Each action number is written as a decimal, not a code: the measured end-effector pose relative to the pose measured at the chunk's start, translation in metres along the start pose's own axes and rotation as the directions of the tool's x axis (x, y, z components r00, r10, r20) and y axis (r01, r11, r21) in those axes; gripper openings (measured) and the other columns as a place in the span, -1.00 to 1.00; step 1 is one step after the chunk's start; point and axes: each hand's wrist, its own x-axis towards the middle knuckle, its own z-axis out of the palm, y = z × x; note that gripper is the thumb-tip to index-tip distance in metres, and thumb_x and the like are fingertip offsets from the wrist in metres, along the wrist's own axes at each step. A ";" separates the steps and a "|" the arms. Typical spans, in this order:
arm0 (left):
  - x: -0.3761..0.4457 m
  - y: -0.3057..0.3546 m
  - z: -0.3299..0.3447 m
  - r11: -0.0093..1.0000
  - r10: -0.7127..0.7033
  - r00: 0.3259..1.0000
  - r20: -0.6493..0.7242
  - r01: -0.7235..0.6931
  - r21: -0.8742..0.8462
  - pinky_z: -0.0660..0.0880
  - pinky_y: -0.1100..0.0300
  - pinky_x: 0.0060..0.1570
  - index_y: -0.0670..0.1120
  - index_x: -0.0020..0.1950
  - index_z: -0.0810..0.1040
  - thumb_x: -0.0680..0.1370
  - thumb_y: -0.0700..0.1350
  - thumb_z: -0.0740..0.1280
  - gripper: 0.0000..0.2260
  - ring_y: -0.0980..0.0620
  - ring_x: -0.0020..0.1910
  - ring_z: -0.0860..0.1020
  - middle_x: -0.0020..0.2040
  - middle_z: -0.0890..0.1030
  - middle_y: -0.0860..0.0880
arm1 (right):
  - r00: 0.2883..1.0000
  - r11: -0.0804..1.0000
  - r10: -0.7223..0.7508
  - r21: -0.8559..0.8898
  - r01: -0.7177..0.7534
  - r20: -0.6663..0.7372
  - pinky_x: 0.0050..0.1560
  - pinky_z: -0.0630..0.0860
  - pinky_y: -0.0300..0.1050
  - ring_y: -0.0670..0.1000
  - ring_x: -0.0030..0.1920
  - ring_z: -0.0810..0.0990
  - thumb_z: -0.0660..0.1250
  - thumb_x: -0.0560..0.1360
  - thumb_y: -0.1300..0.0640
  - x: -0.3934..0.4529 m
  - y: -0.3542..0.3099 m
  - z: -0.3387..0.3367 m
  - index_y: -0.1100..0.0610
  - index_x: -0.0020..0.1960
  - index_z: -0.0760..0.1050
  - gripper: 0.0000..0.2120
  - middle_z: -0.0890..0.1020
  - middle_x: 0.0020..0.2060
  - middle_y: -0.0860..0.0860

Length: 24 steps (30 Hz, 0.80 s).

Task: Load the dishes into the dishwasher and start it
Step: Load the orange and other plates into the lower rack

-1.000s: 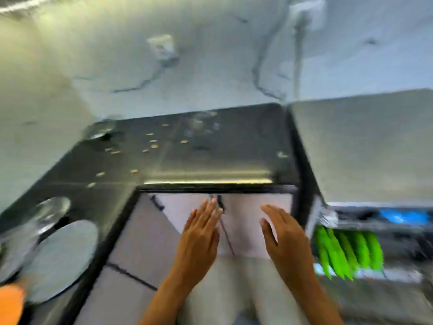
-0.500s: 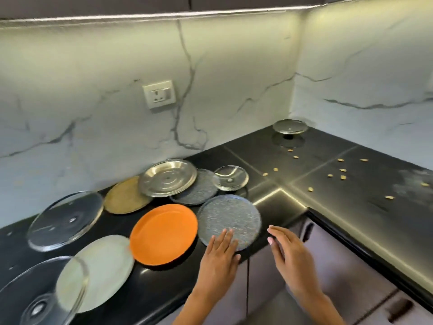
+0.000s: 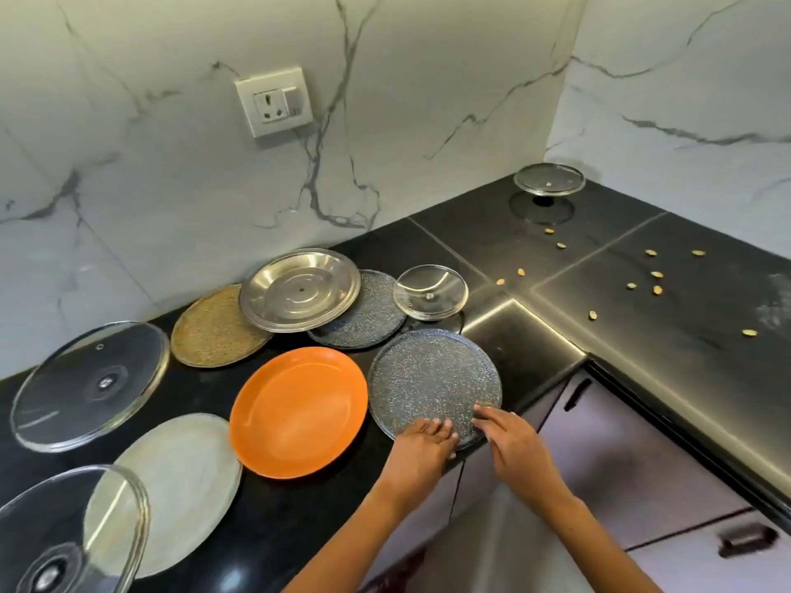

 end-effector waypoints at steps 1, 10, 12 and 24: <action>-0.001 0.000 0.003 1.000 0.024 1.000 -0.011 -0.025 -0.003 0.53 0.26 -0.03 -0.03 -0.04 0.69 0.43 -0.09 0.24 -0.74 0.10 -0.04 0.65 -0.01 0.69 0.01 | 1.000 1.000 -0.012 -0.022 0.013 0.025 0.08 0.55 0.09 0.05 0.12 0.61 0.38 0.28 0.35 -0.005 0.001 -0.001 0.14 0.09 0.61 -0.61 0.62 0.14 0.03; -0.037 0.012 -0.005 0.970 0.244 0.949 -0.199 -0.240 0.041 0.50 0.17 0.12 -0.19 0.07 0.65 0.46 -0.23 0.15 -0.68 0.02 0.07 0.63 0.08 0.66 -0.10 | 0.996 0.998 -0.057 -0.033 0.054 -0.067 0.31 0.30 -0.07 0.01 0.15 0.54 0.36 0.43 0.24 -0.052 -0.010 -0.017 0.08 0.08 0.55 -0.76 0.59 0.15 0.01; -0.041 0.017 -0.014 0.964 0.262 0.920 -0.292 -0.266 0.026 0.48 0.14 0.16 -0.21 0.17 0.53 0.50 -0.25 0.18 -0.71 -0.01 0.10 0.61 0.12 0.64 -0.12 | 0.993 0.999 -0.036 -0.024 0.034 -0.111 0.34 0.31 -0.06 -0.02 0.25 0.48 0.21 0.52 0.17 -0.058 -0.012 -0.028 0.09 0.20 0.52 -0.73 0.55 0.23 0.00; -0.034 0.114 -0.076 0.841 0.448 0.723 -0.527 -0.541 -0.027 0.46 0.11 0.08 -0.17 0.18 0.47 0.58 -0.26 0.25 -0.81 -0.02 -0.03 0.53 0.02 0.58 -0.06 | 0.901 0.973 0.224 0.027 -0.231 -0.371 -0.02 0.52 -0.17 0.01 -0.02 0.58 0.23 0.53 0.28 -0.167 -0.057 -0.131 0.15 0.13 0.50 -0.80 0.63 -0.04 0.03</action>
